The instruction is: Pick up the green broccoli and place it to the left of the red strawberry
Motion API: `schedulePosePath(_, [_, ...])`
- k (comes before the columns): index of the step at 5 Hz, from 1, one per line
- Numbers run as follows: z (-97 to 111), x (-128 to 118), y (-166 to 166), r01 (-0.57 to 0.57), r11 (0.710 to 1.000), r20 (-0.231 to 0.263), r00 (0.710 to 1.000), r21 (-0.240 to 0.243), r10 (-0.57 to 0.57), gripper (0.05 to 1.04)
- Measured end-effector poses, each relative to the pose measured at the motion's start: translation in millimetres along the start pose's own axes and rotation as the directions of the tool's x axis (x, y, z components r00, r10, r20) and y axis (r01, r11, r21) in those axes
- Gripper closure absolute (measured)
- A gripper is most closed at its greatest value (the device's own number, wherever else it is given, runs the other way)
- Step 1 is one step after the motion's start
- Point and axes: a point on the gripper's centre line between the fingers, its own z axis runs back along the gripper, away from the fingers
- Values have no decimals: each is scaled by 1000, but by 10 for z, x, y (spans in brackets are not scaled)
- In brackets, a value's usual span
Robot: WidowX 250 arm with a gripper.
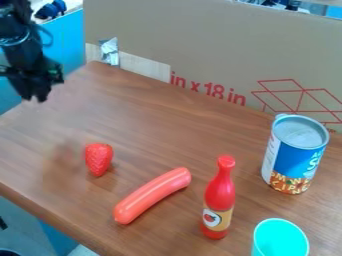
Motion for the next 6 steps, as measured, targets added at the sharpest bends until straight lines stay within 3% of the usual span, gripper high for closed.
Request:
schedulePosePath(1, [-71, -180, 80, 53, 997, -65, 997, 51, -49, 757])
schedulePosePath(2, [-149, -329, 119, 76, 996, -95, 993, 44, -72, 757])
schedulePosePath(3, [-374, -471, 25, 124, 992, -158, 980, 23, -119, 757])
schedulePosePath(5, [-527, -609, -66, 152, 988, -204, 967, -29, -155, 768])
schedulePosePath(6, [-533, -619, -72, 153, 988, -203, 967, -31, -156, 741])
